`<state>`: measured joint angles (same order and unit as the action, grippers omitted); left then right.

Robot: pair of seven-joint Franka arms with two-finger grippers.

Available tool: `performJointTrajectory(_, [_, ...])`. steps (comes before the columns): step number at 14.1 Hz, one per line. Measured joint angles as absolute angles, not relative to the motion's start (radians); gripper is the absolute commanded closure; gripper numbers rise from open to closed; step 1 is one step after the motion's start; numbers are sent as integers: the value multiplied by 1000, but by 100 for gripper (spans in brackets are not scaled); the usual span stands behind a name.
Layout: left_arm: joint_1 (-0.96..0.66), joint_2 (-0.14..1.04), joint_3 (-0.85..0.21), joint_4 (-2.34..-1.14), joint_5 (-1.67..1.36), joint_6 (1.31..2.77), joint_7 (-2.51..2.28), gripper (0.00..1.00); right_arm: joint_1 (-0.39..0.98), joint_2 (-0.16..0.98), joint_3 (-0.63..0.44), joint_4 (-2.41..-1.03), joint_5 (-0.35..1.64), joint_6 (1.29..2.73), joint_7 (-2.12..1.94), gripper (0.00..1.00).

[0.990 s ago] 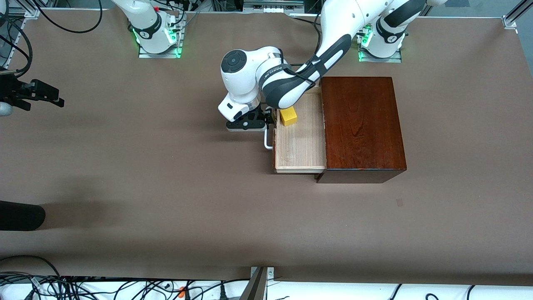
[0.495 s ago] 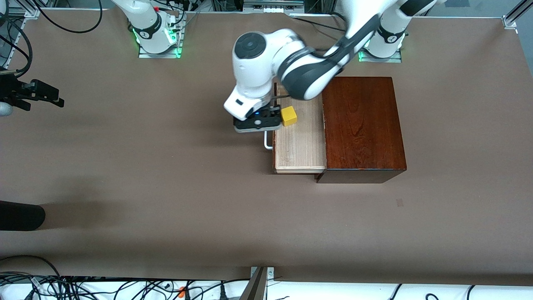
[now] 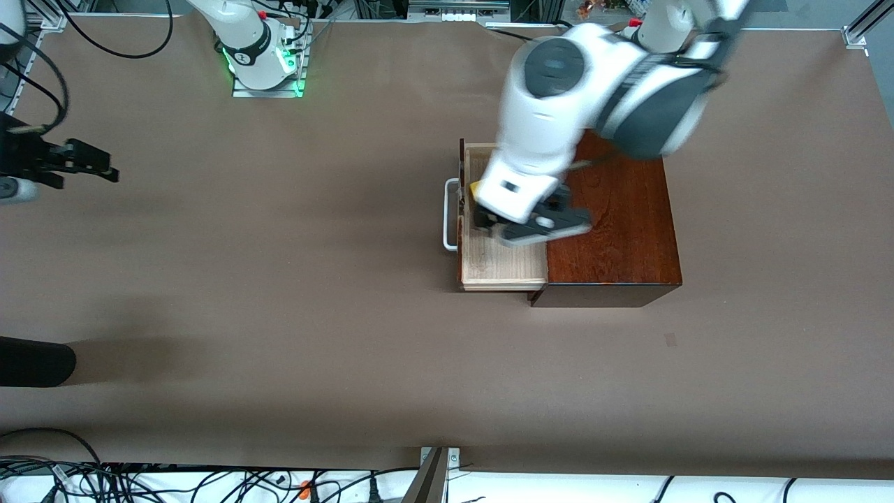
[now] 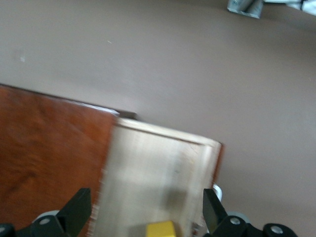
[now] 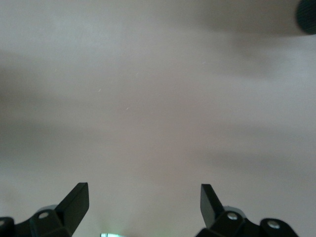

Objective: Open drawer, take yellow block, close drawer

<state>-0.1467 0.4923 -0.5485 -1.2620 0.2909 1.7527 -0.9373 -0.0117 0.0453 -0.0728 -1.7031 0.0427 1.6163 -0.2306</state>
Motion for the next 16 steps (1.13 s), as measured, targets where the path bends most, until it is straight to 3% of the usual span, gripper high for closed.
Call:
performJointTrajectory(5, [-8,420,-526,-1300,209,1724,-756,0,123,91,-64,-1692,68,1632,65,0])
performJointTrajectory(9, [-10,298,-350,-1378,51,1707,-530,0,250,151,-59,-1619,132,1639,409,0])
performJointTrajectory(16, [-89,38,-21,-1629,-44,1682,-148,0,521,229,-54,-1535,148,1664,1071,0])
